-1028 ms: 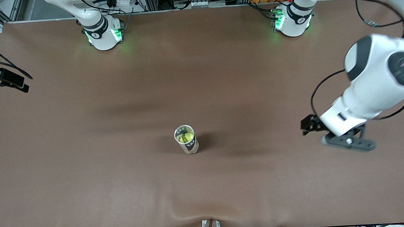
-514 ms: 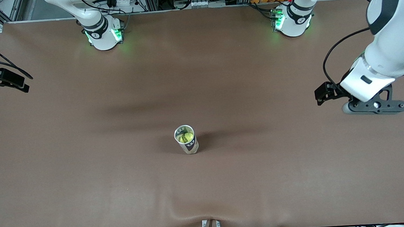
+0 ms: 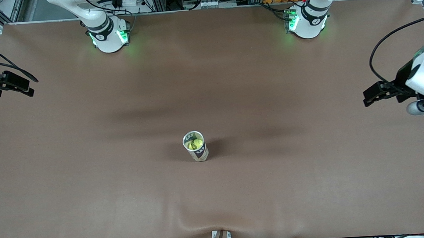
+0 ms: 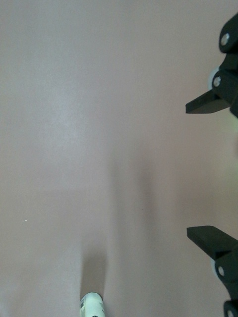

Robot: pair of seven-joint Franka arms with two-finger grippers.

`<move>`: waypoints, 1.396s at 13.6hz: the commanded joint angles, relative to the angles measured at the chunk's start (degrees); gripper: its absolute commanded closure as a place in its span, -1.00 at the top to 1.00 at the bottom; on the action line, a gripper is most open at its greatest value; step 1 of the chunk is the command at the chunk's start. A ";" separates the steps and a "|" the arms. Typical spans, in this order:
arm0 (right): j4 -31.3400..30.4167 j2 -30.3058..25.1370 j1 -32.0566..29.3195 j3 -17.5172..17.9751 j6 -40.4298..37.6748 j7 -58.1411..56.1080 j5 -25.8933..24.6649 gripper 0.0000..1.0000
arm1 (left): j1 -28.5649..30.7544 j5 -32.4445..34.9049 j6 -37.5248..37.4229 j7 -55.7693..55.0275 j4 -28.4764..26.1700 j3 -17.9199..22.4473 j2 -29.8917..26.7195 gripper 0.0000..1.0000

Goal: Insert tennis ball vertically with right arm

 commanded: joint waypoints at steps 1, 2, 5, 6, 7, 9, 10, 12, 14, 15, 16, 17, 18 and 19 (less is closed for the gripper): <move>-0.36 -0.41 0.39 -0.21 0.11 -1.06 -0.33 1.00 | 3.12 -1.19 -1.66 0.35 -1.15 -0.61 -3.21 1.00; -0.36 -0.41 0.39 -0.21 0.20 -2.80 -0.77 1.00 | 3.22 -1.28 -1.66 0.44 -1.15 -0.52 -3.39 1.00; -0.36 -0.50 0.12 -0.21 0.20 -3.87 -0.77 1.00 | 3.04 -1.72 -1.66 0.61 -1.24 -0.61 -3.66 1.00; -0.36 -0.50 0.04 -0.21 0.11 -4.05 -0.77 1.00 | 2.26 -1.80 -1.57 0.70 -1.15 -0.17 -4.36 1.00; -0.36 -0.50 -0.05 -0.30 0.11 -4.05 -0.77 1.00 | 0.16 -1.63 -1.31 0.70 -1.24 1.40 -5.06 1.00; -0.36 -0.50 -0.05 -0.30 0.11 -4.05 -0.77 1.00 | -9.30 -1.72 -1.48 0.61 -2.03 9.81 -7.16 1.00; -0.28 -0.50 -0.05 -0.30 0.11 -4.05 -0.77 1.00 | -12.66 -1.72 -2.01 0.70 -2.47 13.85 -8.13 1.00; -0.27 -0.50 -0.05 -0.30 0.11 -4.05 -0.77 1.00 | -14.88 -2.15 -2.63 1.57 -4.57 16.35 -9.80 1.00; -0.27 -0.50 -0.05 -0.30 0.11 -4.05 -0.77 1.00 | -15.85 -3.73 -2.63 1.75 -7.38 18.45 -11.73 1.00; -0.36 -0.50 -0.05 -0.30 0.11 -4.05 -0.77 1.00 | -16.20 -3.74 -2.63 2.02 -8.70 18.99 -12.96 1.00; -0.28 -0.50 -0.05 -0.30 0.11 -4.05 -0.77 1.00 | -16.38 -3.74 -2.63 2.45 -9.76 19.78 -13.76 1.00; -0.27 -0.50 -0.05 -0.30 0.11 -4.05 -0.77 1.00 | -16.99 -3.74 -2.63 2.98 -11.07 20.31 -15.42 1.00; -0.27 -0.50 0.03 -0.30 0.20 -3.96 -0.77 1.00 | -17.09 -3.74 -2.63 3.07 -13.00 20.31 -17.18 1.00; -0.27 -0.50 0.04 -0.30 0.20 -4.05 -0.77 1.00 | -17.00 -3.74 -2.63 3.25 -14.50 20.57 -18.50 1.00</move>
